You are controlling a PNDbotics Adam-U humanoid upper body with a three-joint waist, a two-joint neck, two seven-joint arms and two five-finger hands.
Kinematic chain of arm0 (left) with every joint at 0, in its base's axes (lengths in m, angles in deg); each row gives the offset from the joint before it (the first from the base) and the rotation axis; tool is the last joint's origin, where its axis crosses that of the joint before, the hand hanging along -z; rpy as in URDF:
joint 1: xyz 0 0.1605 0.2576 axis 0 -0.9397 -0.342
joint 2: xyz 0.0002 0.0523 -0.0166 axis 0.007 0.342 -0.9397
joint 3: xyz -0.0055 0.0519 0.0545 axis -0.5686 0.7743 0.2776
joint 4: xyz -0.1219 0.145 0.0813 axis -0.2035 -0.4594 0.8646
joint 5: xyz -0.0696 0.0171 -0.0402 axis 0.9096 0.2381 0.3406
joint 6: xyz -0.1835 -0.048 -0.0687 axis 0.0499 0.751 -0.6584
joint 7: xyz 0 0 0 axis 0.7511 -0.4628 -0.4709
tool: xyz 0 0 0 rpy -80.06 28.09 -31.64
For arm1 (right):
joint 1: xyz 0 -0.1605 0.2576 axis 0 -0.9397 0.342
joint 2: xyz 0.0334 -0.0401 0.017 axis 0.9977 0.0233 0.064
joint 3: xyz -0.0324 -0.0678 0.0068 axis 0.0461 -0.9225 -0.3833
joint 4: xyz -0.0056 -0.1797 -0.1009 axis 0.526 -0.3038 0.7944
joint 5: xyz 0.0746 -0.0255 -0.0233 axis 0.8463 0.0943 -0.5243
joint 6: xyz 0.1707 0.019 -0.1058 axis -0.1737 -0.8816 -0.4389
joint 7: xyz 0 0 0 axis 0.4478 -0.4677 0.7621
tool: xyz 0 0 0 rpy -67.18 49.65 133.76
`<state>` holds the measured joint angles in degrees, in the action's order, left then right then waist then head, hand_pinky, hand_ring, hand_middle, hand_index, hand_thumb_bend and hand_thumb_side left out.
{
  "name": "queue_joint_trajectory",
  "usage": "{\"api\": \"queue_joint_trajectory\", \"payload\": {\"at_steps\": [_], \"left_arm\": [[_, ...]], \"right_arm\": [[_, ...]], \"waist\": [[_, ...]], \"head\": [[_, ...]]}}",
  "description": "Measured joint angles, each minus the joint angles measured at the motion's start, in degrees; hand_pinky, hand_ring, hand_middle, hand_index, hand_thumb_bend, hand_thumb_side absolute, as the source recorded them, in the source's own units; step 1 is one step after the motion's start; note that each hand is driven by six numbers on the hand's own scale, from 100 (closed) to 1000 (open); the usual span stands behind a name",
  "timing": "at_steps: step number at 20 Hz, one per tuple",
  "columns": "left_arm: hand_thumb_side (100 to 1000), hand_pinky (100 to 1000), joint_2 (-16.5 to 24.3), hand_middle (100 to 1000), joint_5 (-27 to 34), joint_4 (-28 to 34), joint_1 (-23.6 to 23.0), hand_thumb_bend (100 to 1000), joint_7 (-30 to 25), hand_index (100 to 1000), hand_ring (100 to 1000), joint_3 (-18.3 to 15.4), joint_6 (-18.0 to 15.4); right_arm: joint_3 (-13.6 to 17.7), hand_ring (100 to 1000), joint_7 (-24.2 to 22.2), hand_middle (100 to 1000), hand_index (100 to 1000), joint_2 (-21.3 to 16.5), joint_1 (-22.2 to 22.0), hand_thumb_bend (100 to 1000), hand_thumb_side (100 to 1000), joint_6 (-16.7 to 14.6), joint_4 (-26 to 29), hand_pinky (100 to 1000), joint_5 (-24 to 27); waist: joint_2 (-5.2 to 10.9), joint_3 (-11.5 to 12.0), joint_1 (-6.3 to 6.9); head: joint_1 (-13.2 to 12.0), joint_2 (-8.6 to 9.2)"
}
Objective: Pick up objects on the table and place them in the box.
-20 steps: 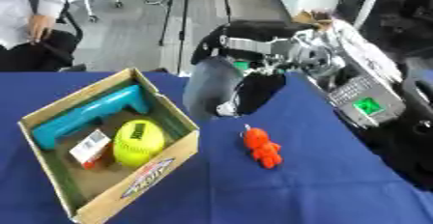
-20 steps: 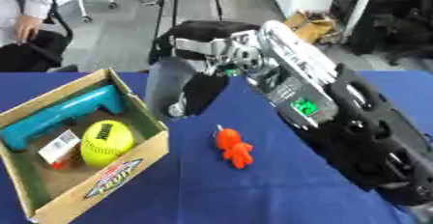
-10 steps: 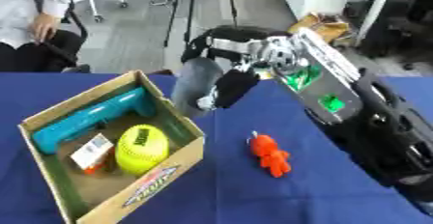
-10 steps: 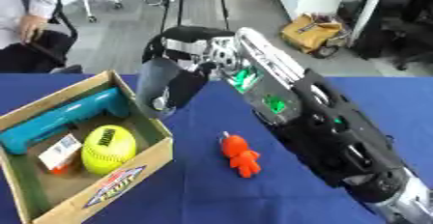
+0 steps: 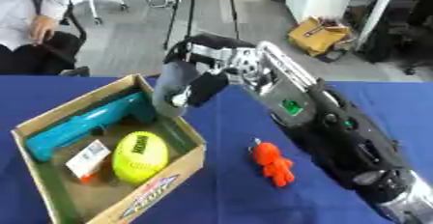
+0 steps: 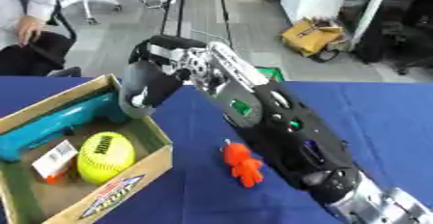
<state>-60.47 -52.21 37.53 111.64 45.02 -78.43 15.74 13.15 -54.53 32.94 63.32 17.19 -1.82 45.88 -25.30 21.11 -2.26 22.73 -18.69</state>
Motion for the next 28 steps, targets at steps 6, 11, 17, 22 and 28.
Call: {"api": "queue_joint_trajectory", "payload": {"at_steps": [6,11,17,22,28], "left_arm": [[834,1000,-0.7,973,0.0,0.0,0.1,100,0.4,858,913,0.0,0.0],[833,1000,-0.8,972,0.1,0.0,0.2,100,0.6,858,913,0.1,-0.1],[833,1000,-0.8,973,0.3,0.0,0.2,100,0.6,858,913,0.2,-0.1],[833,1000,-1.1,972,0.5,0.0,0.5,100,0.6,858,913,0.3,-0.1],[832,1000,-1.3,972,0.5,0.0,0.5,100,0.6,858,913,0.3,-0.1]], "right_arm": [[1.7,496,4.8,471,473,3.8,1.4,100,278,-0.6,-6.3,100,-5.0],[2.4,493,6.9,468,470,5.6,1.4,100,290,-1.3,-8.9,100,-7.4],[2.4,491,7.4,467,469,6.0,1.4,100,297,-1.7,-9.6,100,-7.6],[2.4,489,7.5,464,468,6.2,1.4,100,298,-1.7,-9.7,100,-7.6],[2.4,483,7.8,458,465,7.2,1.5,100,301,-1.7,-9.9,100,-7.8]], "waist": [[-0.12,0.4,0.54],[-0.15,0.5,0.65],[-0.33,0.5,0.75],[-0.37,0.5,0.83],[-0.37,0.6,1.05]], "head": [[1.9,0.60],[2.4,0.73],[2.5,1.10],[2.7,1.11],[3.7,1.12]]}}
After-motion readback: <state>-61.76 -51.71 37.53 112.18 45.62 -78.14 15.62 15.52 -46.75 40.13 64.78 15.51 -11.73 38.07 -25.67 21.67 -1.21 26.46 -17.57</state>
